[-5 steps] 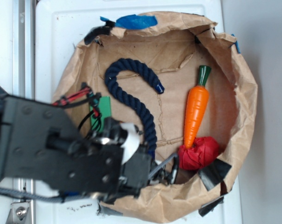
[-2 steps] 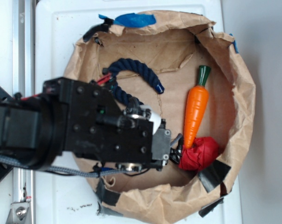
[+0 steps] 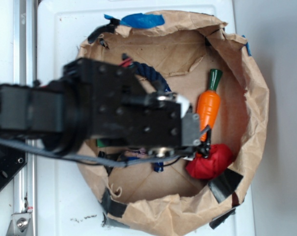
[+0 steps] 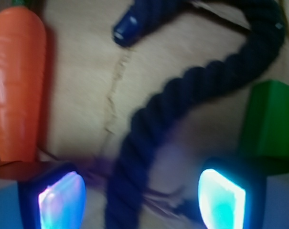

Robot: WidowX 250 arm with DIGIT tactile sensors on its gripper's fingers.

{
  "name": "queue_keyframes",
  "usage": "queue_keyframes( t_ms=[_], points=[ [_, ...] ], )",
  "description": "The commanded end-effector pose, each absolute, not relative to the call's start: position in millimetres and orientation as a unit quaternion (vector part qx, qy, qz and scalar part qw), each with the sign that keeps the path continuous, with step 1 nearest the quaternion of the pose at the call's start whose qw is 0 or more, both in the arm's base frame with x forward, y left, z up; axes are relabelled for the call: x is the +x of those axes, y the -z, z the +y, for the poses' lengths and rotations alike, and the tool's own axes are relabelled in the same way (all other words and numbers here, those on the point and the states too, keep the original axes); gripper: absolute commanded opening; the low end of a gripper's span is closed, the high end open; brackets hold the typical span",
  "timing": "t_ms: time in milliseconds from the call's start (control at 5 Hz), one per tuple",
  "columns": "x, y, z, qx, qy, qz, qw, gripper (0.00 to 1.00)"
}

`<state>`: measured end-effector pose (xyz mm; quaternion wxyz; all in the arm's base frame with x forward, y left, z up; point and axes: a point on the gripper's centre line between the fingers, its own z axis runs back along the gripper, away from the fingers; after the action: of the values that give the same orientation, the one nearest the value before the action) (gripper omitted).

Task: Grab the blue rope.

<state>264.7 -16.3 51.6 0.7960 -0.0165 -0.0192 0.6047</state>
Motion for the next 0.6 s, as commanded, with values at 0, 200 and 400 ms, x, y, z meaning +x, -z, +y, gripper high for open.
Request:
queue_keyframes(
  t_ms=[0, 200, 400],
  points=[
    [278, -75, 6, -0.059, -0.614, -0.041, 0.786, 1.00],
    [292, -68, 18, -0.053, -0.611, -0.042, 0.788, 1.00],
    [298, -57, 23, -0.043, -0.601, -0.047, 0.797, 1.00]
  ],
)
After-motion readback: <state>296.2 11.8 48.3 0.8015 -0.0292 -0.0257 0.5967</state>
